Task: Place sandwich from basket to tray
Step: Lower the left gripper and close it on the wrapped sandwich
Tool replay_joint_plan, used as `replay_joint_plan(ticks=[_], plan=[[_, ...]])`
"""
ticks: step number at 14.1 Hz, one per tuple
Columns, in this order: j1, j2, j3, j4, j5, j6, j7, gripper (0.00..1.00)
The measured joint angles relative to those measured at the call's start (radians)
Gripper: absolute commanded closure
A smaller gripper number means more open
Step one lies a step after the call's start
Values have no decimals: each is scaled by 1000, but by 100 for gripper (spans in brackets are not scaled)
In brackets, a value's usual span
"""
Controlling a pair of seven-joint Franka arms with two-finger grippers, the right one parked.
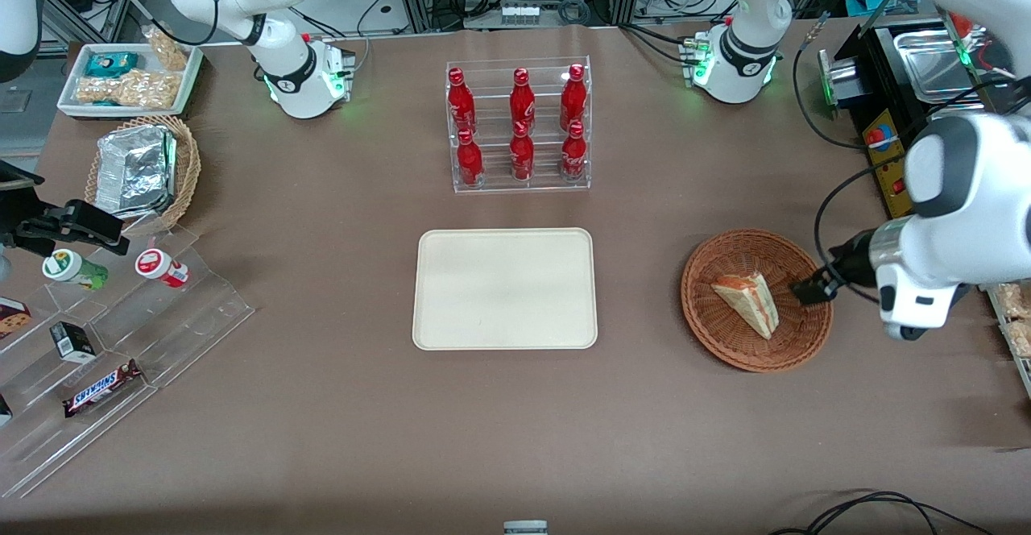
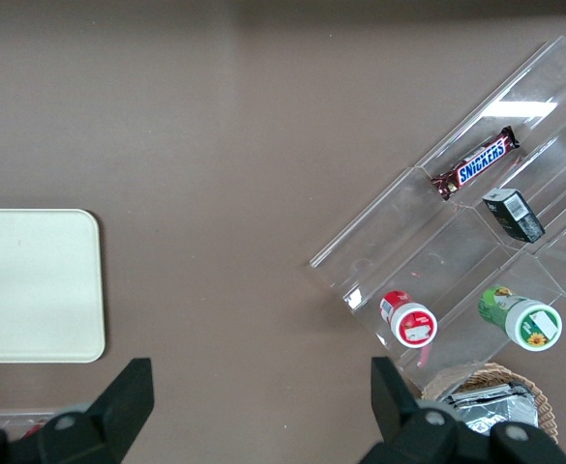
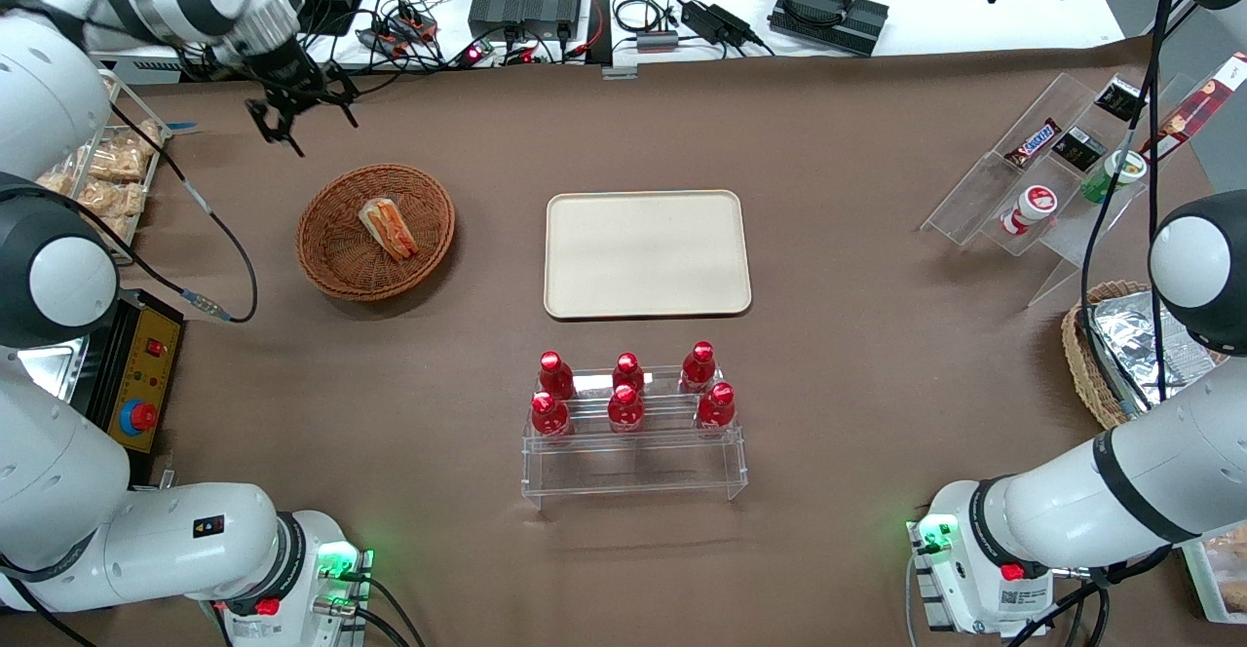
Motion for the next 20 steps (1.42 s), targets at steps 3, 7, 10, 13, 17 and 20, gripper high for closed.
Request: replay_joint_plan(ticks=[3,7,10,13,17,20], plan=[[-6,5,-1,-174,0,254,-105,0],[-7,6,-1,-260,0,329,-127,0],[-7,11,-1,-267,0,329,-130,0],[-8,37,-1,-270,0,348,-131,0],[-21,85,-3,-292,0,400,-131,0],[-23,98,-3,-354,0,509,-131,90]])
